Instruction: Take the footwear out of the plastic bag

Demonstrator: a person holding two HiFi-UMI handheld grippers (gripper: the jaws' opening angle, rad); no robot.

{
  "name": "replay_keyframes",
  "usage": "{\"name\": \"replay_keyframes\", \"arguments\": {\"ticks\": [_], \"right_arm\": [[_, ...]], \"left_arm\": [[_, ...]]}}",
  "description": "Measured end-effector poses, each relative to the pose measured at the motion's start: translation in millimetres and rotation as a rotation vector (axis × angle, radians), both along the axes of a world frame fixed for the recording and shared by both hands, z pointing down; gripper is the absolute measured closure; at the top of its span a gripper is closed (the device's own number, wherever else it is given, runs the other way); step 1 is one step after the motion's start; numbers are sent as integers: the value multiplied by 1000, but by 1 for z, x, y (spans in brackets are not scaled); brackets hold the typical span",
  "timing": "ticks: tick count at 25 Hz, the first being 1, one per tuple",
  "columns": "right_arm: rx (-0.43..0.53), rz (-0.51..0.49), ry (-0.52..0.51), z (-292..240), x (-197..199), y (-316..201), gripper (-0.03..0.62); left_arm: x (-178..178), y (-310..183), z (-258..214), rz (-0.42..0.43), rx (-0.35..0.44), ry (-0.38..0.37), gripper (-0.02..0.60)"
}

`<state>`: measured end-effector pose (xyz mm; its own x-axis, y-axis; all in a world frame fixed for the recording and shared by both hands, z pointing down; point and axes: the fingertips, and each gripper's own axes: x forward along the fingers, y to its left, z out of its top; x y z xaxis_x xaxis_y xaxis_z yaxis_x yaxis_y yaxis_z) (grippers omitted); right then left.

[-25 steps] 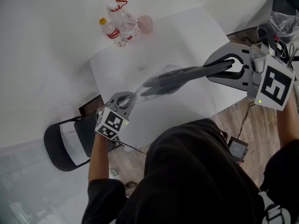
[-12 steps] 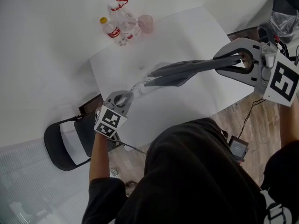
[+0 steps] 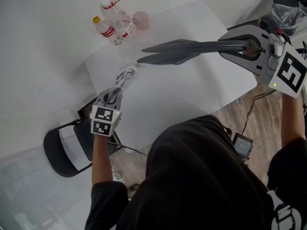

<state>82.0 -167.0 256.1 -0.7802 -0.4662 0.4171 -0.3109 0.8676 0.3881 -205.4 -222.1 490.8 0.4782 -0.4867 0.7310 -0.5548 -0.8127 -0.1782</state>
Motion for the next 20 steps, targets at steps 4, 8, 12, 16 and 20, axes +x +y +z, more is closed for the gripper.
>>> {"name": "replay_keyframes", "arguments": {"ticks": [4, 8, 12, 16, 20], "right_arm": [[28, 67, -54, -6, 8, -9, 513], [98, 194, -130, -13, 17, -22, 513], [175, 345, -247, -20, 24, -37, 513], [203, 474, -300, -11, 33, -43, 513], [171, 620, -344, 20, 42, -47, 513]], "left_arm": [[-8, -12, -10, -129, 18, 12, 558], [-8, -20, -18, -235, 40, 31, 558], [-1, -25, -28, -325, 53, 85, 558], [0, -27, -33, -428, 52, 98, 558], [-4, -25, -29, -530, 46, 84, 558]]}}
